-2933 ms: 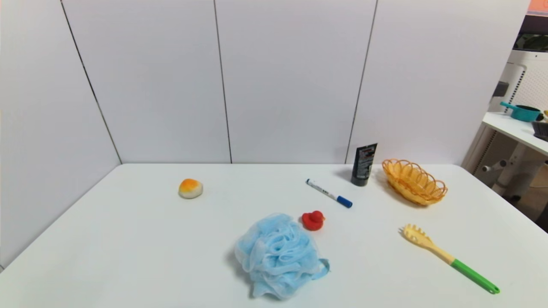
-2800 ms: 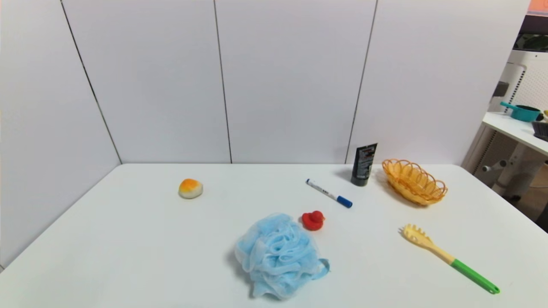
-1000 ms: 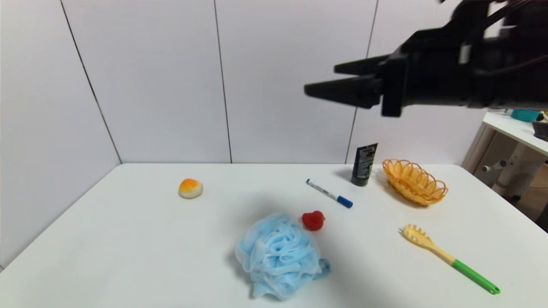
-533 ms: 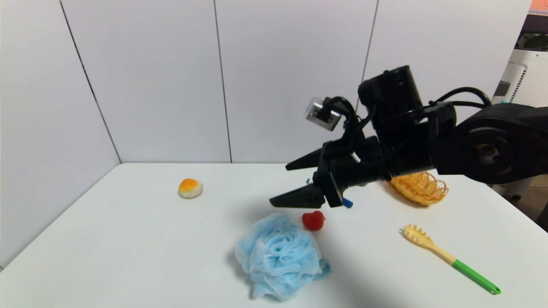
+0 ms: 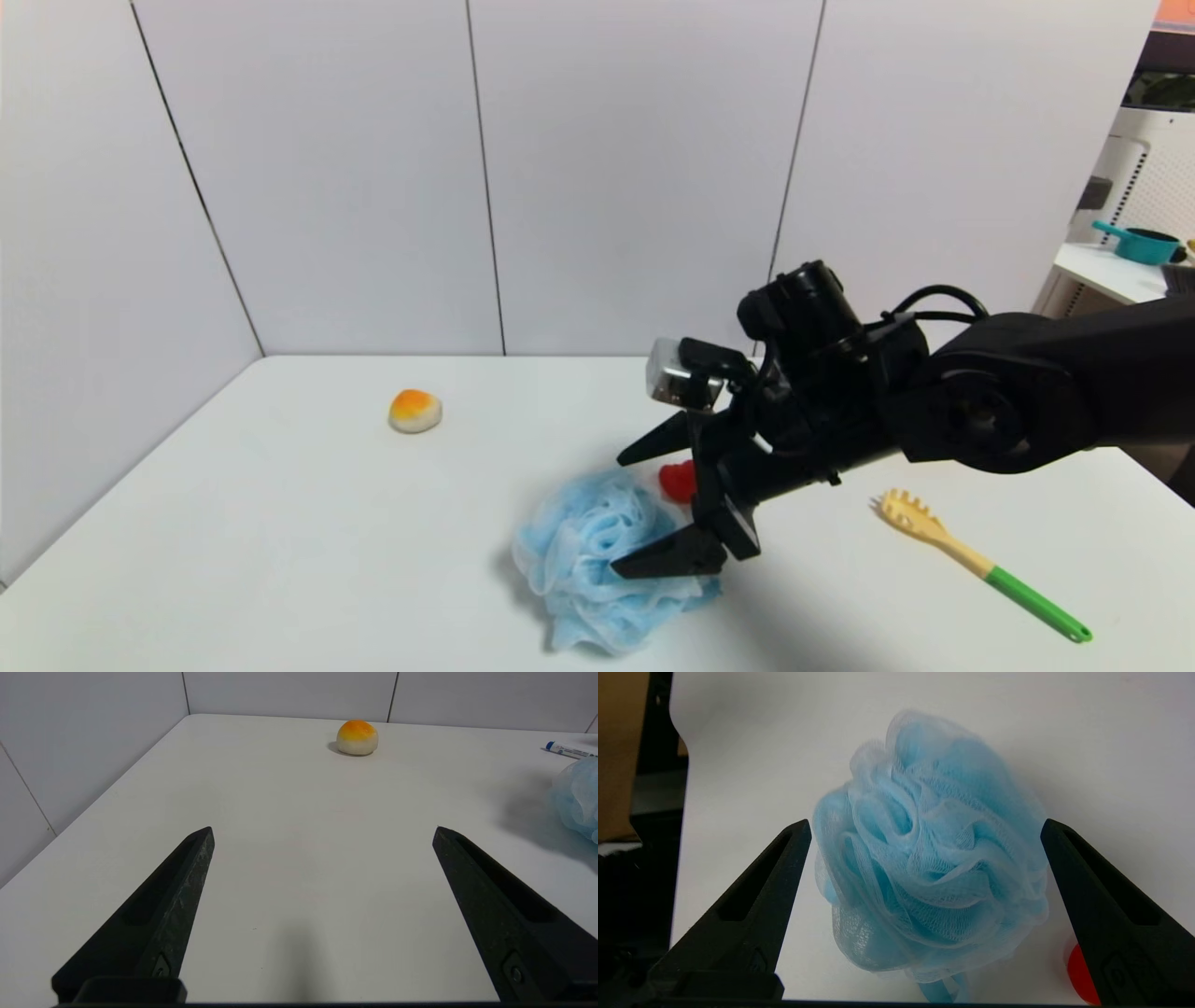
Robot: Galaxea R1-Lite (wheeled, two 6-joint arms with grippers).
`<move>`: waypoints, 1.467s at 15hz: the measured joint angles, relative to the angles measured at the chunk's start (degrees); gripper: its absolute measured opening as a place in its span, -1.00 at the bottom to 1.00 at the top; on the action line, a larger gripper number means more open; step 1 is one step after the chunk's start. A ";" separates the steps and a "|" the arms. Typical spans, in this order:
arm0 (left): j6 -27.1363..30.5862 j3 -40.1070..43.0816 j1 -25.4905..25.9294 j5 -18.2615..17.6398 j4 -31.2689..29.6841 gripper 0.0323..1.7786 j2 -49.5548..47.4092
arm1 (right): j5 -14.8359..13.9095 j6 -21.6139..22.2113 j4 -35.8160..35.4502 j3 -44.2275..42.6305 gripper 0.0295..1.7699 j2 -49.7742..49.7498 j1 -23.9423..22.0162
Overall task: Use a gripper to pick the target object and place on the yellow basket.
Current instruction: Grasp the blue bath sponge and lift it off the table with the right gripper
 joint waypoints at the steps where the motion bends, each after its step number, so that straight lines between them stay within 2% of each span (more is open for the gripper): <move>1: 0.02 0.00 0.00 0.02 0.00 0.90 -0.02 | -0.02 -1.84 -0.11 0.66 0.92 0.55 -0.05; 7: 0.02 0.00 0.00 0.05 0.00 0.90 -0.02 | -0.02 -7.67 -3.15 3.43 0.92 3.08 0.02; 15: 0.02 0.00 0.00 0.02 0.00 0.90 0.00 | -0.17 -7.83 -12.62 3.97 0.92 9.76 1.27; 22: 0.00 0.00 0.00 0.02 -0.02 0.90 -0.02 | -0.28 -6.91 -11.92 2.15 0.92 12.63 1.95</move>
